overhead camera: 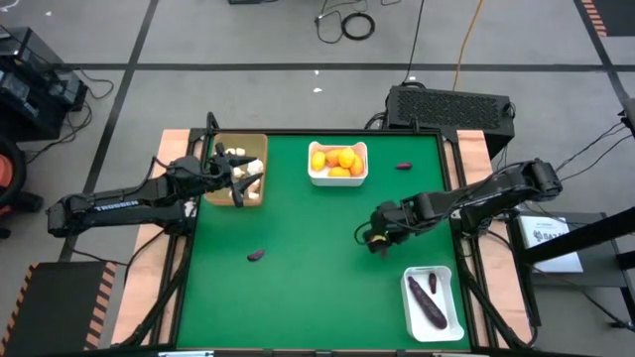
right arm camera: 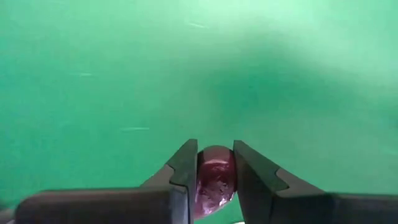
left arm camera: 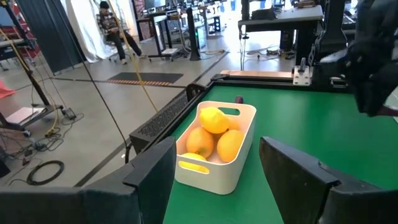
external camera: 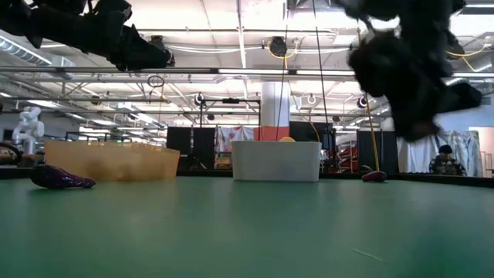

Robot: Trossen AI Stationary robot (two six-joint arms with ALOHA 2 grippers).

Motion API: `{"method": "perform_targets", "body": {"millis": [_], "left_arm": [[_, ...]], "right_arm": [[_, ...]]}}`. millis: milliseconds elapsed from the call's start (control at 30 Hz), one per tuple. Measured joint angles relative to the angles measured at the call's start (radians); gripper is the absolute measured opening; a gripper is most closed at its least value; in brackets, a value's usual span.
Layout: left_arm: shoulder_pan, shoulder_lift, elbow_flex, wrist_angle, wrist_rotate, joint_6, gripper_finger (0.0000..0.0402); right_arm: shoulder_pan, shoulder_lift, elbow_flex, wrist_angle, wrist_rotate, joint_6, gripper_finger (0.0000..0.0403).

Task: Sort produce into baskets
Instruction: Put the eggplant into the bottom white bin

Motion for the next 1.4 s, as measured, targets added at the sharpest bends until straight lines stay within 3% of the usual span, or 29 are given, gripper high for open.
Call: {"method": "perform_targets", "body": {"millis": [300, 467, 967, 1133, 1400], "left_arm": [[0.000, 0.000, 0.000, 0.000, 0.000, 0.000, 0.0239], [0.000, 0.000, 0.000, -0.001, 0.000, 0.000, 0.0239], [0.000, 0.000, 0.000, -0.002, 0.000, -0.008, 0.0239], [0.000, 0.000, 0.000, -0.002, 0.000, -0.008, 0.0239], [0.000, 0.000, 0.000, -0.002, 0.000, -0.008, 0.0239]], "right_arm": [[0.077, 0.000, 0.267, -0.150, 0.008, -0.025, 0.0074], [0.188, 0.000, 0.366, -0.309, 0.021, 0.094, 0.0075], [0.525, 0.015, 0.375, -0.408, 0.020, 0.465, 0.0075], [0.563, 0.039, 0.374, -0.473, 0.016, 0.498, 0.0075], [0.563, 0.066, 0.374, -0.466, 0.018, 0.411, 0.0075]]}}
